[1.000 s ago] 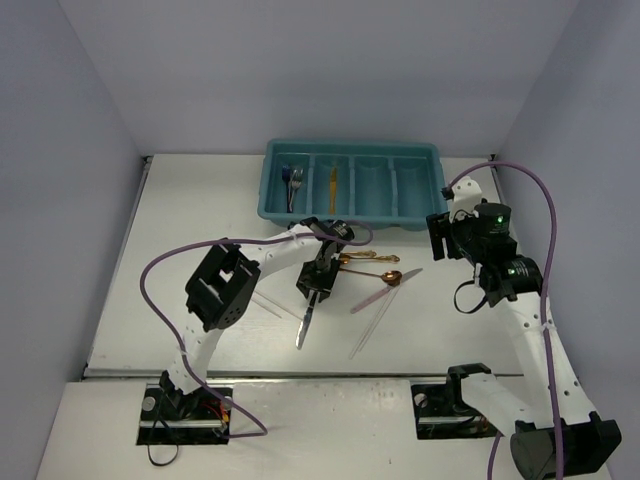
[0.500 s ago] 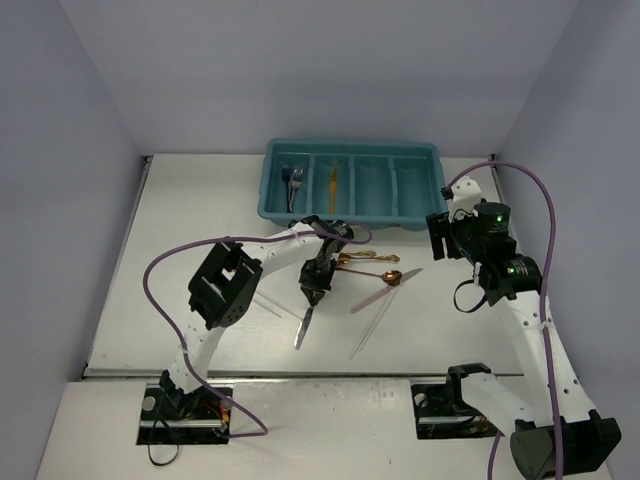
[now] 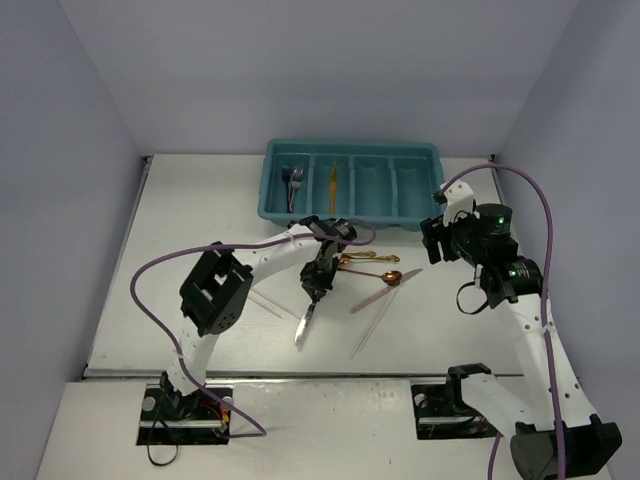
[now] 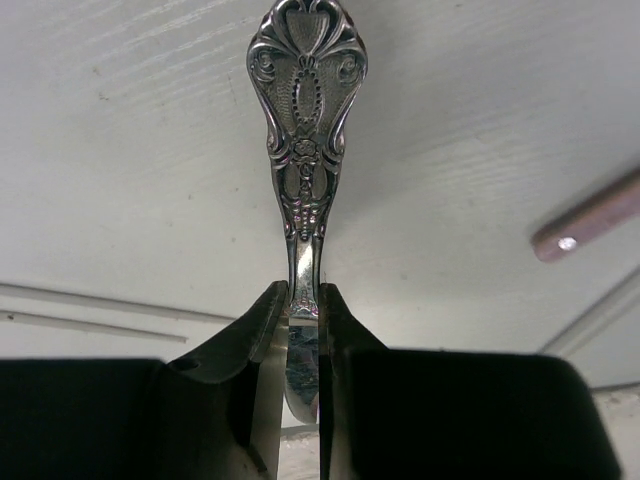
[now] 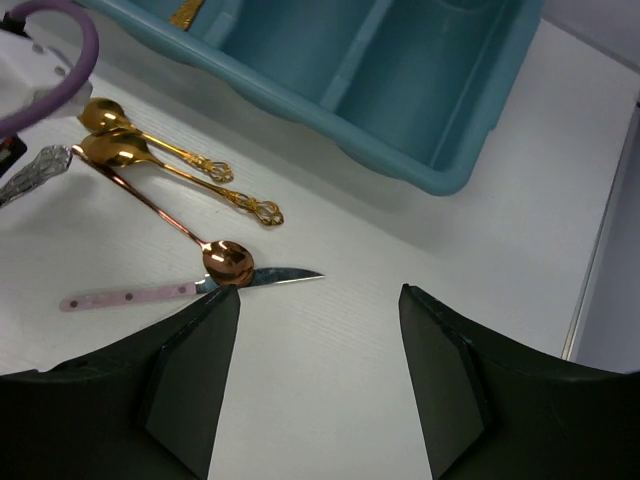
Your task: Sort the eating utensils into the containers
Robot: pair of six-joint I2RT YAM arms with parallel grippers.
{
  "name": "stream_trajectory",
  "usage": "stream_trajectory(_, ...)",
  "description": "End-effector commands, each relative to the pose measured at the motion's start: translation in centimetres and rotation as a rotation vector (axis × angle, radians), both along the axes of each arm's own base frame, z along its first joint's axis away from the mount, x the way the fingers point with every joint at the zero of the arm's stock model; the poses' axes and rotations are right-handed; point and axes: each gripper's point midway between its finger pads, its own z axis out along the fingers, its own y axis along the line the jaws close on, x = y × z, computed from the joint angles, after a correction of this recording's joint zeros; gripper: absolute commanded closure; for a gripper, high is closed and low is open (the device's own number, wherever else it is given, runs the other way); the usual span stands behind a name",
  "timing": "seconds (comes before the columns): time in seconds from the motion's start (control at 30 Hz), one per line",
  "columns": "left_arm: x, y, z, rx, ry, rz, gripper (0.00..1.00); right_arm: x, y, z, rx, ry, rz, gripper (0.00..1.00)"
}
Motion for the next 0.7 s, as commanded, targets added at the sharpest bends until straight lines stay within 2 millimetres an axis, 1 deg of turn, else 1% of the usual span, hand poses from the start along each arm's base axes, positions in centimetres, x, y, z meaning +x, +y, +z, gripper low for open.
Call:
stream_trajectory(0.0, 1.0, -1.4, 7.8, -0.159, -0.147, -0.016, 1.00, 0.4, 1.7, 3.0, -0.010, -0.126, 0.151, 0.36)
stream_trajectory(0.03, 0.9, -1.5, 8.2, -0.173, -0.151, -0.016, 1.00, 0.3, 1.9, 3.1, -0.020, -0.133, 0.171, 0.35)
stream_trajectory(0.13, 0.8, -2.2, 10.5, -0.252, -0.167, -0.020, 1.00, -0.1, 2.6, 3.5, -0.064, -0.172, 0.264, 0.32)
stream_trajectory(0.17, 0.8, -2.3, 10.9, -0.274, -0.163, -0.014, 1.00, -0.4, 2.8, 3.8, -0.080, -0.198, 0.293, 0.29)
stream_trajectory(0.23, 0.7, -2.8, 11.8, -0.351, -0.129, 0.008, 1.00, -1.1, 3.1, 3.6, -0.173, -0.257, 0.398, 0.27)
stream_trajectory(0.3, 0.4, -3.3, 12.8, -0.442, -0.076, 0.019, 1.00, -2.4, 3.5, 3.9, -0.258, -0.344, 0.491, 0.26)
stream_trajectory(0.37, 0.2, -3.9, 13.6, -0.510, -0.042, 0.028, 1.00, -3.0, 3.7, 3.4, -0.336, -0.396, 0.566, 0.26)
stream_trajectory(0.4, 0.0, -4.2, 13.8, -0.543, -0.020, 0.026, 1.00, -3.5, 4.0, 3.7, -0.342, -0.420, 0.588, 0.27)
stream_trajectory(0.5, -1.3, -5.2, 15.1, -0.661, 0.055, 0.008, 1.00, -4.7, 5.1, 3.6, -0.418, -0.515, 0.718, 0.32)
stream_trajectory(0.57, -2.2, -5.5, 16.0, -0.706, 0.081, -0.003, 1.00, -5.5, 6.0, 3.7, -0.454, -0.570, 0.800, 0.38)
stream_trajectory(0.63, -3.1, -5.7, 16.5, -0.747, 0.110, -0.013, 1.00, -6.5, 7.0, 3.2, -0.503, -0.615, 0.913, 0.41)
stream_trajectory(0.67, -3.5, -5.7, 16.4, -0.756, 0.129, -0.011, 1.00, -7.2, 7.7, 2.8, -0.519, -0.633, 0.979, 0.42)
